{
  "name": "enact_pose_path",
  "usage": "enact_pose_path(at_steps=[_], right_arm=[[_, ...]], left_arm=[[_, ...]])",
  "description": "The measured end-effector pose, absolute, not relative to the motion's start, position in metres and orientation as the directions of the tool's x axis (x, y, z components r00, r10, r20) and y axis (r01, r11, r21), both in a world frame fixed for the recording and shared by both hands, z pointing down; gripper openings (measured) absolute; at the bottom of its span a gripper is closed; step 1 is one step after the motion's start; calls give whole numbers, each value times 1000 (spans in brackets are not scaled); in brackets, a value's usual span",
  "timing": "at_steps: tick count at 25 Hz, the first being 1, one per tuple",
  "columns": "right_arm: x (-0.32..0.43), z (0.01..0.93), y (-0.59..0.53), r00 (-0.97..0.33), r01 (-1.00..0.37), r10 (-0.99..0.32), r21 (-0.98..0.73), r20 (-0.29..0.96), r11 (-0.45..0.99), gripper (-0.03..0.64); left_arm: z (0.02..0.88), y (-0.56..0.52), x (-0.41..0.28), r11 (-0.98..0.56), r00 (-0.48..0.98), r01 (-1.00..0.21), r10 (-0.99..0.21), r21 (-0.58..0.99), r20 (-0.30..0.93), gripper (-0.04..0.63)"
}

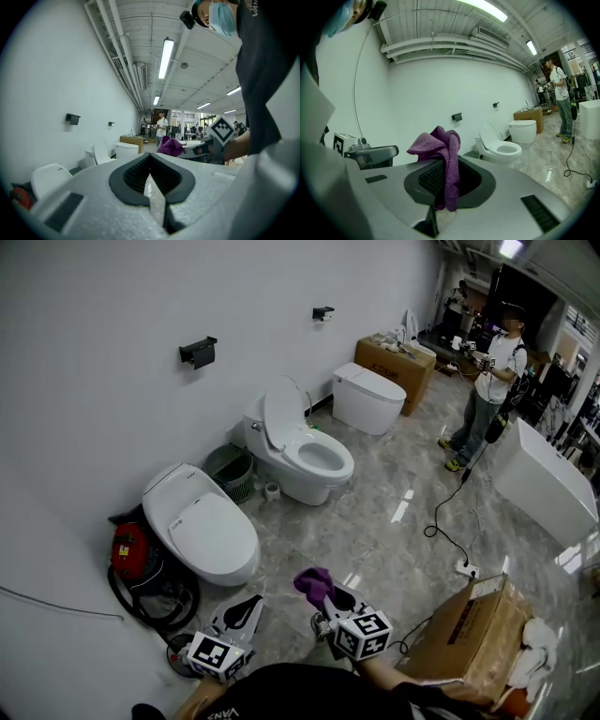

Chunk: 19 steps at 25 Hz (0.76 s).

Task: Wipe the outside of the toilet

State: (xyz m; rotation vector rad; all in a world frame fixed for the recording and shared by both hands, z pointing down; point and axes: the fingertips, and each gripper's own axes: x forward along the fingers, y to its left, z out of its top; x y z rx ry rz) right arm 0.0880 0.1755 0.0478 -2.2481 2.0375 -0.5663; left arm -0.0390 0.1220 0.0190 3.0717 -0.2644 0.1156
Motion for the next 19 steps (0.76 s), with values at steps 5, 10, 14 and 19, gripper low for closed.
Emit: enact_pose_path(at_steps=[5, 10, 14, 19], right_arm=[[76, 49, 173, 42, -954, -972, -281, 231, -108, 41], [68, 50, 167, 21, -956, -974, -279, 225, -85, 41], [62, 49, 161, 4, -960, -974, -273, 225, -67, 41], [55, 47, 150, -8, -961, -976, -272, 218, -52, 41]], left_arm=[[21, 120, -53, -974, 974, -216, -210, 61, 89, 2], [23, 115, -67, -964, 964, -257, -252, 62, 80, 2], [26, 111, -76, -958, 958, -279, -273, 70, 81, 2], [28, 103, -80, -958, 959, -277, -272, 70, 76, 2]])
